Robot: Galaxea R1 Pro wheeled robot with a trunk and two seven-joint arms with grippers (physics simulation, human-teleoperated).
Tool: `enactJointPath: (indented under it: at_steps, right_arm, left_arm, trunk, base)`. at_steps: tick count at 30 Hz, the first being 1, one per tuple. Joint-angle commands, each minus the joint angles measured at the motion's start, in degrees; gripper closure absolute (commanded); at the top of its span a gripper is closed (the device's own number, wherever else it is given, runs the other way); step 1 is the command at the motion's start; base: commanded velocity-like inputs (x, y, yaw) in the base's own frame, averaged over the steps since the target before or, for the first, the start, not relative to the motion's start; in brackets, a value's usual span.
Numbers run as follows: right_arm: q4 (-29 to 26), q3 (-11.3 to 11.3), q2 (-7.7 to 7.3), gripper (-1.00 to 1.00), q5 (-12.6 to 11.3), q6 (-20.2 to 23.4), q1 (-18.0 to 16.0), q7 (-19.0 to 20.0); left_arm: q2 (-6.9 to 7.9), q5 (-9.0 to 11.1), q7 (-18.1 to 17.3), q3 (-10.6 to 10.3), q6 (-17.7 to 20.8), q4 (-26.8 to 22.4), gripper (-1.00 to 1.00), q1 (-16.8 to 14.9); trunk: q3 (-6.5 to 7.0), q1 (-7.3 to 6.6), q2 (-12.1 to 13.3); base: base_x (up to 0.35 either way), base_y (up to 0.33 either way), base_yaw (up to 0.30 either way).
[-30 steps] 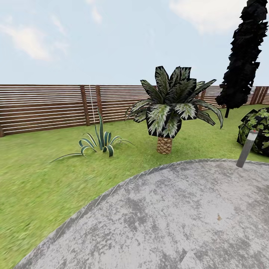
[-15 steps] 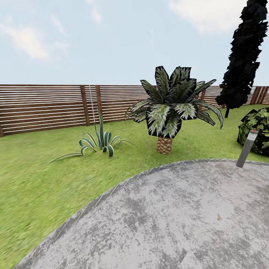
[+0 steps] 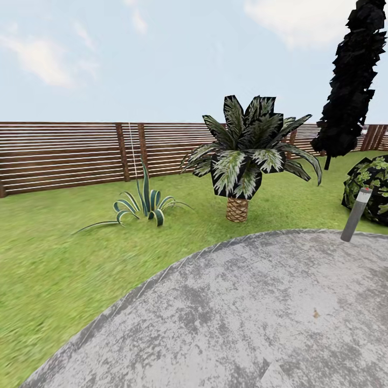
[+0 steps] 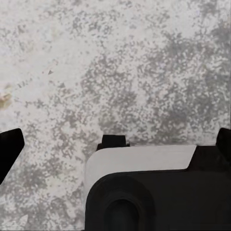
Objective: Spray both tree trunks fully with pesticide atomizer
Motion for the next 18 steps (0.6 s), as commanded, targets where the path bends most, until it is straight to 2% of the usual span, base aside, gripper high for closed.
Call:
enactJointPath:
  at_steps: [1,5,9,13,18]
  right_arm:
    - [-0.6,0.0,0.00,-1.00,0.0,0.0,0.0,0.0]
    - [-4.0,0.0,-0.09,-1.00,0.0,0.0,0.0,0.0]
    - [-7.4,0.0,-1.34,-1.00,0.0,0.0,-0.9,0.0]
    - [-8.2,0.0,-2.85,-1.00,0.1,0.0,-2.3,0.4]
    - [-8.0,0.0,-3.24,-1.00,0.2,0.0,-2.6,0.4]
  left_arm:
    - [0.09,0.0,0.0,0.0,0.0,-0.6,-1.00,-0.1]
    - [0.99,0.0,0.1,0.0,0.0,-3.5,-1.00,-1.7]
    - [2.53,0.5,0.0,0.3,0.0,-4.5,-1.00,-5.1]
    - [2.70,0.2,-0.2,0.1,-0.1,-4.4,-1.00,-6.2]
    - [3.08,0.5,-0.2,0.4,-0.2,-4.3,-1.00,-6.3]
  trunk:
    - [-0.01,0.00,0.0]
    - [-0.01,0.00,0.0]
    - [-0.01,0.00,0.0]
    - [-0.01,0.00,0.0]
    - [-0.01,0.00,0.0]
  base:
    - [0.000,0.000,0.000]
    - [0.000,0.000,0.000]
    - [0.000,0.000,0.000]
    - [0.000,0.000,0.000]
    - [0.000,0.000,0.000]
